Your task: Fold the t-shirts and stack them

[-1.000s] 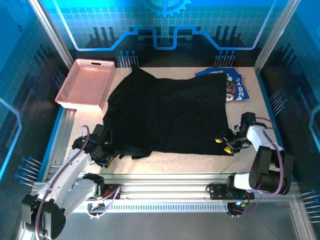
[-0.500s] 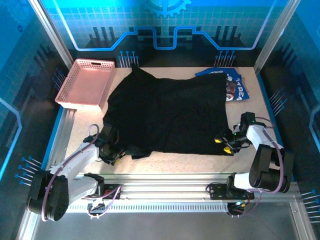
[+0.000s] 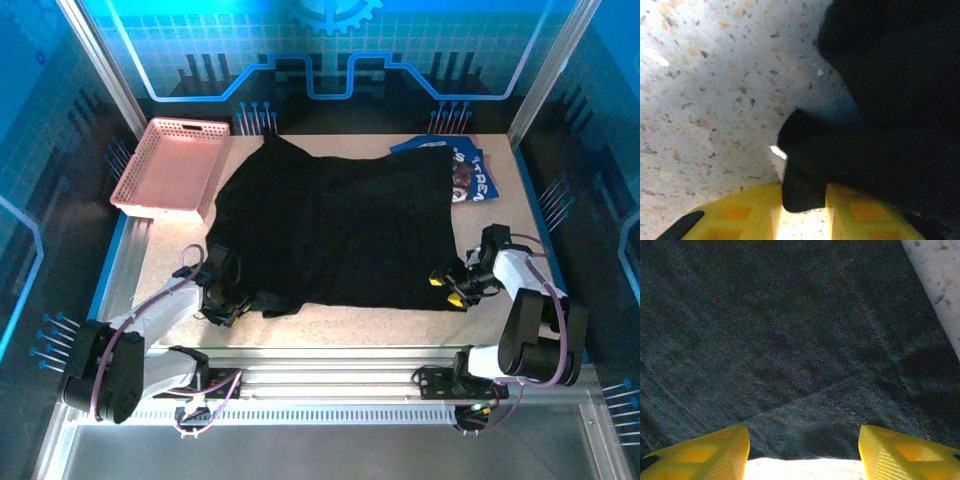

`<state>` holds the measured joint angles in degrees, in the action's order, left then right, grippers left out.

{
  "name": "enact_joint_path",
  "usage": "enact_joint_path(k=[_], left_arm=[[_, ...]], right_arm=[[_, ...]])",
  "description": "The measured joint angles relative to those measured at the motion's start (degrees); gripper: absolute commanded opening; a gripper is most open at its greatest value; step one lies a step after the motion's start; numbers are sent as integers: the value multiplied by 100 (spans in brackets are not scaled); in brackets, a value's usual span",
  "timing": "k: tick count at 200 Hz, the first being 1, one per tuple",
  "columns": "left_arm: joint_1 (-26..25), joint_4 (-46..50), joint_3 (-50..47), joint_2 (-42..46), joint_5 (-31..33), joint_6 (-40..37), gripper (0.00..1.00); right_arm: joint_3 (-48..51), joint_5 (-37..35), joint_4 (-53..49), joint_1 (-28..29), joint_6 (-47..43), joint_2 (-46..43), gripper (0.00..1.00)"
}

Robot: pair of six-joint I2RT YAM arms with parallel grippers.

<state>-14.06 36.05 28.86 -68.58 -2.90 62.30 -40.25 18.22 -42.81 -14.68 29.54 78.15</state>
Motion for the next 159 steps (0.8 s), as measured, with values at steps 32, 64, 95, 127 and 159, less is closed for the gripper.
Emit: enact_joint_path(k=[32,64,95,127,159], left_arm=[[2,188,164,-219,35,-131,12],[2,264,264,-295,33,-236,0],[-4,127,271,-114,33,-337,0],[-4,352,293,640,35,-487,0],[-4,957,516,1220,37,-621,0]], right_arm=[[-2,0,-20,0,0,0,61],[-2,-2,-44,0,0,-26,61],[7,-24,-146,0,0,-162,61],[7,-72,-175,0,2,-219,61],[7,-160,-179,0,2,-212,62]])
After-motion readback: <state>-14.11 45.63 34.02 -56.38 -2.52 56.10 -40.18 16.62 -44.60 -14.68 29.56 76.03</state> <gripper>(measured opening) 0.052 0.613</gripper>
